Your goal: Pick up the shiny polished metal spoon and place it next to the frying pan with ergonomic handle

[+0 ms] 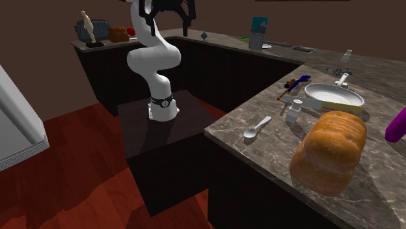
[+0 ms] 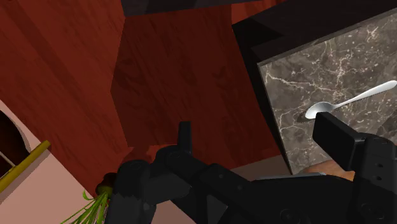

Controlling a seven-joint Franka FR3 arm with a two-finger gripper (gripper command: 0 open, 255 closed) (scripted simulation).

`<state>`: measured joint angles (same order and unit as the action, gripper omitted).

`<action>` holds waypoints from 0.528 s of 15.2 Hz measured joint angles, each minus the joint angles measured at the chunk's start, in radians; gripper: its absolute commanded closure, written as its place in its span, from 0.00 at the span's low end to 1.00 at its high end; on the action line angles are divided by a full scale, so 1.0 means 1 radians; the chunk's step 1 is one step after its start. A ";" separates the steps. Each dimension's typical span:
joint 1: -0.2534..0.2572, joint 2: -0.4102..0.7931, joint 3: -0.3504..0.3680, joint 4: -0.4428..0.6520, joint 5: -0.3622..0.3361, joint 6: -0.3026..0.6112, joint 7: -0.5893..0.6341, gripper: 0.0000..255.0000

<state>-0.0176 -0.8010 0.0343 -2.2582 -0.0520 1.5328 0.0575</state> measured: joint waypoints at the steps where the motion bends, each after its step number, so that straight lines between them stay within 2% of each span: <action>1: 0.000 0.000 0.000 0.000 0.000 0.000 0.000 0.00; 8: 0.033 0.134 0.032 -0.048 0.035 0.133 0.002 0.00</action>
<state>0.0158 -0.6669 0.0666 -2.3059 -0.0172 1.6657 0.0599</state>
